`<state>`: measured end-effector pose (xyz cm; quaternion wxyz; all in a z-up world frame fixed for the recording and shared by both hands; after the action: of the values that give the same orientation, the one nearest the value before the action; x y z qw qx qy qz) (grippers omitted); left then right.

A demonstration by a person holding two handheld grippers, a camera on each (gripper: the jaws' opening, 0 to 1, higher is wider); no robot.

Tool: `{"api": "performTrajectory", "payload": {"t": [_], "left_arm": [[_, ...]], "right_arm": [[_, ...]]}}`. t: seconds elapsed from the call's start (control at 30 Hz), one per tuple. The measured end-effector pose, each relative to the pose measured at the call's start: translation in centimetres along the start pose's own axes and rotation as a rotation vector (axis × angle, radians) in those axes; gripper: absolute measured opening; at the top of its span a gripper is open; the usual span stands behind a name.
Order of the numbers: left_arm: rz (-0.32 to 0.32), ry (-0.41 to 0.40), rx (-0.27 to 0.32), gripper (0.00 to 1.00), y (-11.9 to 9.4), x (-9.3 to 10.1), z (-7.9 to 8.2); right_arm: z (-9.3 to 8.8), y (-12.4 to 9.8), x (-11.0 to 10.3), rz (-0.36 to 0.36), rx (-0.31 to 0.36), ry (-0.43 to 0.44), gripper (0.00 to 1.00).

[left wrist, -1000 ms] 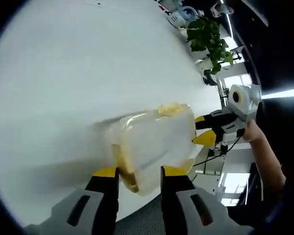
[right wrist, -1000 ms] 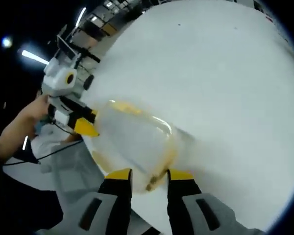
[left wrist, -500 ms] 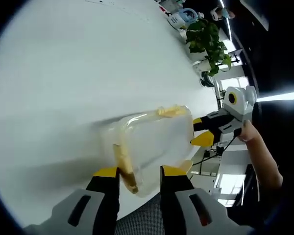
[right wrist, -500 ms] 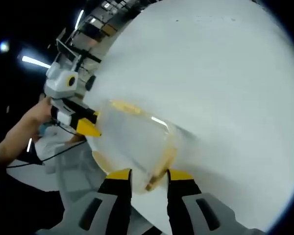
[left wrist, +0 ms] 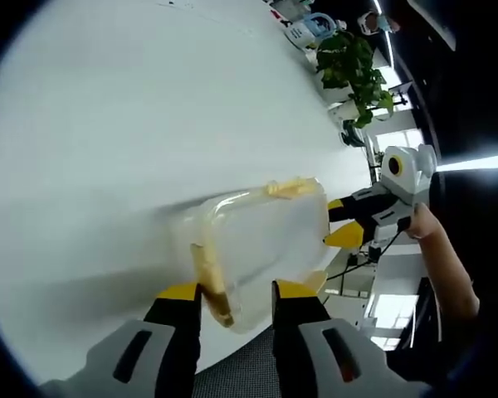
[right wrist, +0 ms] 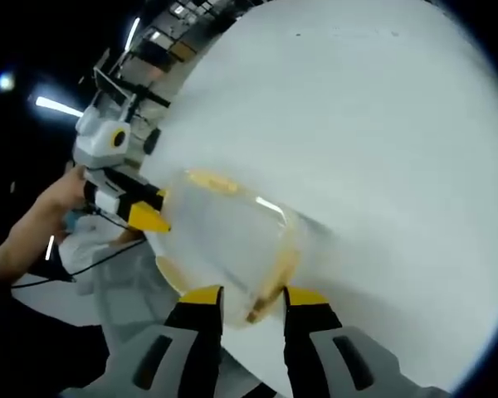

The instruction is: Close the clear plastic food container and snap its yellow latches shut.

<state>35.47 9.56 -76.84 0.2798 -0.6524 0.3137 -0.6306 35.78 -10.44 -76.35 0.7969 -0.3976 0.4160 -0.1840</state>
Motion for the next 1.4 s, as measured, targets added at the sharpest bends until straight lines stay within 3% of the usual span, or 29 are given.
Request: {"api": "performTrajectory", "payload": {"t": [0.3, 0.43, 0.53, 0.7, 1.0, 1.1, 1.17, 1.4], "left_arm": [[0.017, 0.059, 0.013, 0.35, -0.1, 0.3, -0.3], [0.015, 0.076, 0.017, 0.40, -0.1, 0.4, -0.2], [0.009, 0.087, 0.034, 0.43, -0.4, 0.7, -0.1], [0.076, 0.188, 0.059, 0.43, -1.3, 0.0, 0.5], [0.084, 0.260, 0.090, 0.42, -2.3, 0.5, 1.3], [0.141, 0.361, 0.099, 0.44, -2.4, 0.6, 1.4], [0.216, 0.481, 0.082, 0.44, -2.5, 0.5, 1.3], [0.265, 0.660, 0.077, 0.45, -2.3, 1.8, 1.1]], "right_arm": [[-0.3, -0.2, -0.3, -0.006, 0.036, 0.000, 0.27], [-0.2, -0.3, -0.4, -0.026, 0.047, -0.059, 0.29], [0.1, -0.6, -0.4, -0.049, 0.054, -0.104, 0.35], [0.7, -1.5, 0.0, -0.071, 0.070, -0.145, 0.34], [2.0, -2.3, -0.3, -0.088, 0.096, -0.188, 0.32], [2.2, -2.3, -0.6, -0.088, 0.095, -0.215, 0.32], [2.1, -2.3, -0.8, -0.091, 0.086, -0.231, 0.32], [2.2, -2.6, -0.8, -0.149, 0.081, -0.386, 0.33]]}}
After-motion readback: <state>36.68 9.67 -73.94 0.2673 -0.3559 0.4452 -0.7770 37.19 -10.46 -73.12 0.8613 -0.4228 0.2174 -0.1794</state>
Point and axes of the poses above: the point that each gripper's makers call its tool centre point, and the gripper's own axes: y roughly forward along the fingers, x roughly to its right, z roughly out of its top, the point moved 5 cm from there along -y, roughly backward along the fingers, and after that the axes turned 12 degrees about -y, right-handed, at the moved point
